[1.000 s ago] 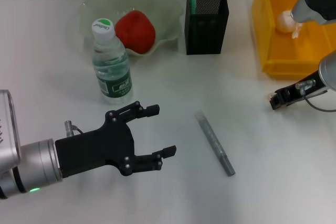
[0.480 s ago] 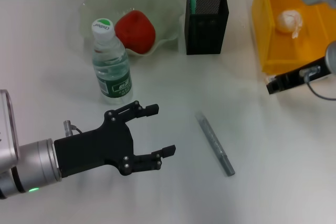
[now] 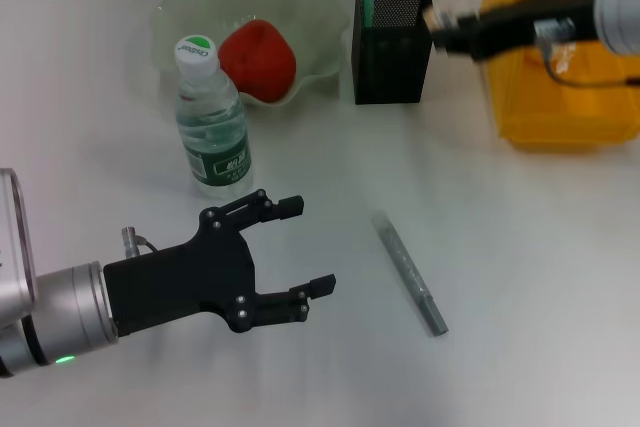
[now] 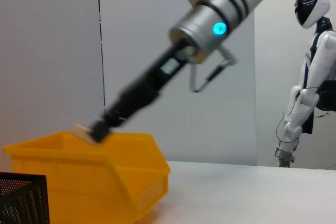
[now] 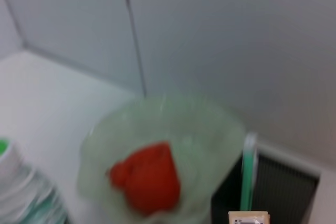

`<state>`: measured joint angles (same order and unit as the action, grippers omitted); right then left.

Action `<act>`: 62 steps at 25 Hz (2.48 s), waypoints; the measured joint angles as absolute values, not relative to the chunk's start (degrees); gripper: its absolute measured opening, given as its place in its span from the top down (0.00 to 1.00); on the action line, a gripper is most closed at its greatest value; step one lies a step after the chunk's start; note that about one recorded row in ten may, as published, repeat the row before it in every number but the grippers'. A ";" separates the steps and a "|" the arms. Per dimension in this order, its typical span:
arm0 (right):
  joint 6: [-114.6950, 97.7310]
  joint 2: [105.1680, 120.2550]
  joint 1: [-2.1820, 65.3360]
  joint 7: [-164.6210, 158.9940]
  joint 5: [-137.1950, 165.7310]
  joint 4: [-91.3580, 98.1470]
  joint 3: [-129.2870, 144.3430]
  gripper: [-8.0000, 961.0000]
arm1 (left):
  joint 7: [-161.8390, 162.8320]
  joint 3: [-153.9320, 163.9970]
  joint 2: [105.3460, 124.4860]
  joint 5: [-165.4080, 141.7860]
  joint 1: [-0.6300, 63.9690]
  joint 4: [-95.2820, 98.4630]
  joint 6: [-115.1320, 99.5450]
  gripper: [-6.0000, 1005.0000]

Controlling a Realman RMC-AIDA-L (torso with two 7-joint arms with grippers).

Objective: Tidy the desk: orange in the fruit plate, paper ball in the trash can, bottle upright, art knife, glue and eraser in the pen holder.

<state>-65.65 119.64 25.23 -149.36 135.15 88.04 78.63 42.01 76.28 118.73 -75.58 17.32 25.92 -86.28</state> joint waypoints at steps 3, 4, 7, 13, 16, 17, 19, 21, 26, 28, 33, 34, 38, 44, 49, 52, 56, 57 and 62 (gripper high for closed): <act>-56.54 119.47 25.92 -144.81 131.88 83.48 80.24 0.73 | 42.01 76.28 118.74 -75.58 17.10 25.93 -86.32 0.14; -54.00 119.41 26.39 -143.92 130.80 81.80 80.24 0.73 | 42.01 76.28 118.74 -75.58 17.03 25.93 -86.32 0.14; -51.10 119.24 29.69 -143.63 129.98 75.87 78.45 0.73 | 42.01 76.28 118.74 -75.59 16.93 25.93 -86.32 0.14; -49.95 119.07 39.36 -142.21 130.24 60.25 72.81 0.73 | 42.01 76.28 118.65 -75.58 17.06 25.93 -86.39 0.14; -50.15 119.07 40.77 -141.80 130.27 58.31 72.42 0.69 | 42.01 76.29 118.65 -75.58 17.06 25.93 -86.40 0.14; -50.34 119.07 41.21 -141.79 130.31 57.81 72.40 0.67 | 42.01 76.29 118.65 -75.58 17.06 25.93 -86.40 0.14; -50.84 119.07 41.55 -141.81 130.34 57.81 72.38 0.64 | 42.01 76.28 118.65 -75.58 17.05 25.93 -86.40 0.14; -52.23 119.07 41.60 -142.76 130.54 58.72 72.20 0.61 | 42.01 76.28 118.65 -75.58 17.05 25.93 -86.40 0.14; -62.53 118.93 41.36 -151.04 136.87 66.39 71.17 0.43 | 42.18 76.29 118.55 -75.58 16.88 25.93 -86.86 0.14; -73.94 119.12 40.26 -158.40 142.32 75.73 71.40 0.29 | 42.38 76.28 118.46 -75.58 16.77 25.93 -87.46 0.14; -87.17 119.45 38.12 -164.27 146.39 87.18 74.94 0.15 | 42.50 76.09 118.30 -75.58 16.02 26.18 -88.20 0.14; -89.03 119.48 37.59 -165.14 146.51 88.88 76.30 0.15 | 42.49 76.08 118.29 -75.58 15.87 26.25 -88.21 0.14; -93.64 119.68 35.83 -168.15 146.61 91.05 83.55 0.15 | 42.20 76.01 118.30 -75.58 15.41 26.25 -88.07 0.14; -91.47 119.69 35.83 -169.16 146.64 86.32 90.47 0.15 | 42.12 75.81 118.19 -75.58 15.00 26.08 -88.15 0.14; -87.97 119.78 37.51 -169.27 146.41 80.80 93.36 0.15 | 42.18 75.71 118.15 -75.58 14.83 26.33 -88.22 0.14; -86.33 119.80 38.73 -169.28 146.30 77.67 94.58 0.16 | 42.19 75.66 118.14 -75.58 14.80 26.35 -88.23 0.14; -84.02 119.80 40.14 -169.31 146.16 74.09 96.50 0.16 | 42.12 75.16 118.12 -75.80 14.74 26.37 -88.25 0.14; -83.57 119.80 40.44 -169.32 146.10 73.53 96.91 0.16 | 42.12 75.16 118.12 -75.80 14.74 26.37 -88.25 0.14; -81.78 119.85 41.11 -169.34 145.71 71.38 98.55 0.17 | 42.10 75.14 118.13 -75.84 14.67 26.37 -88.25 0.14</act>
